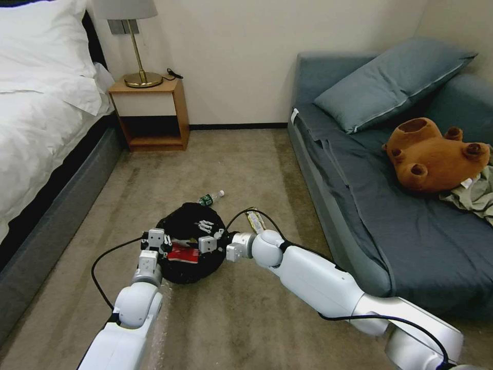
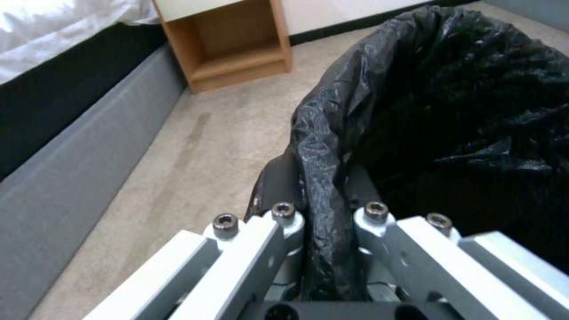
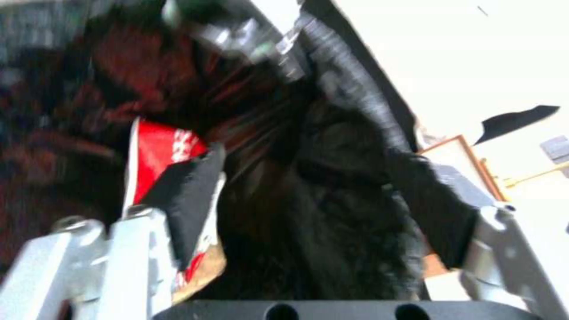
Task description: Pick up the trash bin, then pick up the garbage on the floor and place it into the trash bin.
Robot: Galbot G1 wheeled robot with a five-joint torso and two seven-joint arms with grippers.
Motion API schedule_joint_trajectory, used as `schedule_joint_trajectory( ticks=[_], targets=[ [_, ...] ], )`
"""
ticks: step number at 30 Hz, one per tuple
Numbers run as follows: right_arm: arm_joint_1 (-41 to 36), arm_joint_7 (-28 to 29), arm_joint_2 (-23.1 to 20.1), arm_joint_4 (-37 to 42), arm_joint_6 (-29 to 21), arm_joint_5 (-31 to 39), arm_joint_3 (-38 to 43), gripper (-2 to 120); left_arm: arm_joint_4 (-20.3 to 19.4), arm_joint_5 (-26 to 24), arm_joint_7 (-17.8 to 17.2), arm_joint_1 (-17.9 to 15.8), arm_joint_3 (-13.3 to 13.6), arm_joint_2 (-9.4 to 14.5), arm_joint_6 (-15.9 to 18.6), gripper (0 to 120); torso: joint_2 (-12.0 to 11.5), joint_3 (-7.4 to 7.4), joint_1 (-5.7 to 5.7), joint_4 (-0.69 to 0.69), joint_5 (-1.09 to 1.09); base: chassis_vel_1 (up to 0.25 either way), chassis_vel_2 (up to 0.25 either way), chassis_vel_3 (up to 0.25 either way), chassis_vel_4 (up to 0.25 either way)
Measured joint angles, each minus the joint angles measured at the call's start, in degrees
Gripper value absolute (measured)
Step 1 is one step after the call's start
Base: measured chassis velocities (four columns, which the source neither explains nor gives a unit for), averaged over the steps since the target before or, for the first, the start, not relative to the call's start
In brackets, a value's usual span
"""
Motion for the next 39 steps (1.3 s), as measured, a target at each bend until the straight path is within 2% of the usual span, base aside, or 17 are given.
schedule_joint_trajectory(
  ticks=[1, 4, 5, 6, 7, 9, 12, 15, 21, 26, 31, 34, 39],
  targets=[
    [0.1, 0.26, -0.16, 1.06, -0.48, 1.23, 0.38, 81, 0.17, -0.31, 0.02, -0.19, -0.44, 0.28, 0.05, 4, 0.0, 0.0, 0.0, 0.01, 0.0, 0.0, 0.0, 0.0, 0.0],
    [0.48, 0.68, -0.36, 1.86, -1.05, 2.65, 0.99, 86, 0.44, -0.6, 0.08, -0.44, -1.04, 0.57, 0.06, 4, 0.0, 0.0, 0.0, 0.01, 0.0, 0.0, 0.0, 0.0, 0.0],
    [1.07, 1.47, -0.65, 2.59, -1.82, 5.26, 1.83, 93, 0.87, -0.96, 0.08, -0.83, -1.72, 0.9, 0.06, 4, 0.0, 0.0, 0.0, 0.01, 0.0, 0.0, 0.0, 0.0, 0.0],
    [1.57, 2.73, -1.16, 3.68, -3.11, 11.36, 2.83, 98, 1.67, -1.41, 0.09, -1.48, -2.62, 1.29, -0.06, 4, 0.0, 0.0, 0.0, 0.0, 0.0, 0.0, 0.0, 0.0, 0.0],
    [1.57, 2.73, -1.16, 3.68, -3.11, 11.36, 2.83, 98, 1.67, -1.41, 0.09, -1.48, -2.62, 1.29, -0.06, 4, 0.0, 0.0, 0.0, 0.0, 0.0, 0.0, 0.0, 0.0, 0.0],
    [1.81, 5.0, -1.93, 5.3, -5.53, 18.76, 4.45, 100, 2.64, -1.71, 0.02, -2.29, -4.13, 1.98, -0.42, 4, 0.0, 0.0, 0.0, 0.0, 0.0, 0.0, 0.0, 0.0, 0.0],
    [1.51, 6.79, -2.16, 5.69, -7.37, 22.1, 5.59, 100, 2.84, -2.03, -0.07, -2.6, -4.92, 2.45, -0.48, 4, 0.0, 0.0, 0.01, 0.01, 0.0, 0.0, 0.0, 0.0, 0.0],
    [-0.51, 12.45, -2.23, 5.31, -11.36, 29.92, 7.68, 100, 3.18, -2.32, -0.16, -3.39, -6.55, 3.49, -0.83, 4, 0.0, 0.0, 0.01, 0.01, 0.0, 0.0, 0.0, 0.0, 0.0],
    [-4.18, 17.18, -2.06, 3.13, -16.11, 37.59, 10.61, 100, 3.99, -2.33, -0.17, -3.95, -8.45, 4.16, -1.12, 4, 0.0, 0.0, 0.0, 0.01, 0.0, 0.0, 0.0, 0.0, 0.0],
    [-7.29, 15.75, -2.92, 0.23, -19.55, 40.72, 12.88, 100, 4.39, -2.59, -0.13, -4.02, -9.82, 5.1, -1.35, 4, 0.0, 0.0, 0.0, 0.0, 0.0, 0.0, 0.0, 0.0, 0.0],
    [-9.72, 13.09, -2.74, -5.39, -19.62, 39.02, 14.89, 100, 4.55, -3.94, 0.02, -3.4, -11.17, 6.66, -1.7, 4, 0.0, 0.0, 0.0, -0.01, 0.0, 0.0, 0.0, 0.0, 0.0],
    [-11.53, 12.82, -1.16, -9.31, -19.21, 38.95, 17.38, 100, 4.17, -7.11, -0.09, -2.69, -11.41, 7.74, -1.27, 4, -0.01, 0.0, 0.0, 0.01, 0.01, 0.0, 0.0, 0.0, 0.0],
    [-12.02, 12.79, -0.87, -9.81, -19.15, 39.59, 18.82, 100, 4.08, -7.8, -0.04, -2.5, -11.49, 8.21, -1.28, 4, 0.0, 0.0, 0.01, 0.0, 0.01, 0.0, 0.0, 0.0, 0.0]
  ],
)
